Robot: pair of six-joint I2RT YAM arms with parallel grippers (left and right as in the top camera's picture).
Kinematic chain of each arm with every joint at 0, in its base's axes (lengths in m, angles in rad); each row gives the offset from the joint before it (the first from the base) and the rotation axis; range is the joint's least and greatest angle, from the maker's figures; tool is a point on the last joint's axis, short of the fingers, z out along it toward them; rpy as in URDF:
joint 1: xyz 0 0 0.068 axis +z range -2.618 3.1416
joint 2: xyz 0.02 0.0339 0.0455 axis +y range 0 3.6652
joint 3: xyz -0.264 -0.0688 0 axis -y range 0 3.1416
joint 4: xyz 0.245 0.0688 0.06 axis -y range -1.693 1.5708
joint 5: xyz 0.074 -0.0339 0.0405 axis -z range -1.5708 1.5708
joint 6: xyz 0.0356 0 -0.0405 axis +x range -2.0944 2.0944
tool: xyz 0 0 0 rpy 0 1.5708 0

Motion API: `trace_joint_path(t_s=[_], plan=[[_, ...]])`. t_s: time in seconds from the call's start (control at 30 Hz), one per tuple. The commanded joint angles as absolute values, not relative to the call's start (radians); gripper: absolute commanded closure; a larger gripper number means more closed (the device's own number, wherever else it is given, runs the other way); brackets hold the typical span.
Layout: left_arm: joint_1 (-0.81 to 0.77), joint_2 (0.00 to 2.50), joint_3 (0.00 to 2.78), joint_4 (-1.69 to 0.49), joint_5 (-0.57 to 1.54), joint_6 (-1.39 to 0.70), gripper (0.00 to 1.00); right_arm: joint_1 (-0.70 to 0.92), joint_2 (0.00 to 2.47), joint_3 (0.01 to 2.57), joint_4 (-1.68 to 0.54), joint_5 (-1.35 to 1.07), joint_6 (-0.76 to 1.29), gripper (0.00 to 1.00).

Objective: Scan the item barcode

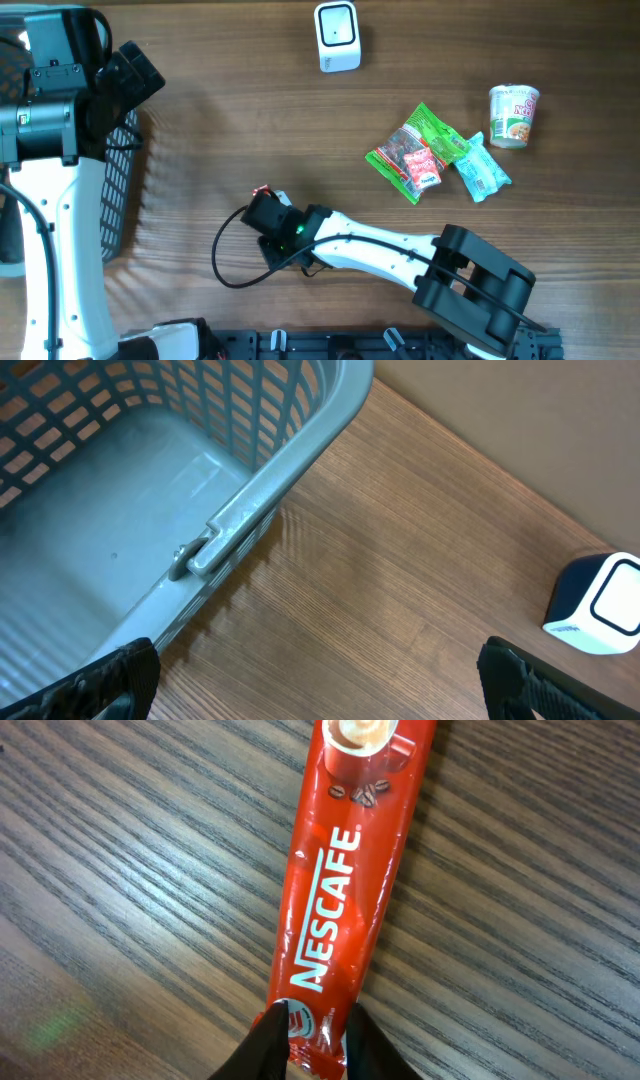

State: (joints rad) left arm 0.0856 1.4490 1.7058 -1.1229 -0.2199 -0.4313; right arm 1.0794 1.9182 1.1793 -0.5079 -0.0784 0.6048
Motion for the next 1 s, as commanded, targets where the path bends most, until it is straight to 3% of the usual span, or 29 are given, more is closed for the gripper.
trace_joint_path(t_s=[0.0,0.57,0.63,0.7,0.77,0.8,0.83,0.87,0.97], plan=[[0.09,1.446,1.716,-1.122,-0.229,-0.423,0.0,1.087,1.932,1.183,-0.494,-0.075,0.606,0.76],[0.09,1.446,1.716,-1.122,-0.229,-0.423,0.0,1.061,1.993,1.183,-0.456,-0.035,0.698,0.81],[0.09,1.446,1.716,-1.122,-0.229,-0.423,0.0,1.023,1.999,1.183,-0.456,-0.046,0.717,0.96],[0.09,1.446,1.716,-1.122,-0.229,-0.423,0.0,0.944,1.999,1.183,-0.46,-0.046,0.707,0.96],[0.09,1.446,1.716,-1.122,-0.229,-0.423,0.0,0.879,1.999,1.183,-0.457,-0.069,0.677,0.93],[0.09,1.446,1.716,-1.122,-0.229,-0.423,0.0,0.859,1.999,1.183,-0.45,-0.101,0.64,0.88],[0.09,1.446,1.716,-1.122,-0.229,-0.423,0.0,0.845,1.999,1.183,-0.442,-0.114,0.604,0.74],[0.09,1.446,1.716,-1.122,-0.229,-0.423,0.0,0.84,1.999,1.183,-0.439,-0.112,0.601,0.7],[0.09,1.446,1.716,-1.122,-0.229,-0.423,0.0,0.844,1.999,1.183,-0.435,-0.113,0.604,0.65]])
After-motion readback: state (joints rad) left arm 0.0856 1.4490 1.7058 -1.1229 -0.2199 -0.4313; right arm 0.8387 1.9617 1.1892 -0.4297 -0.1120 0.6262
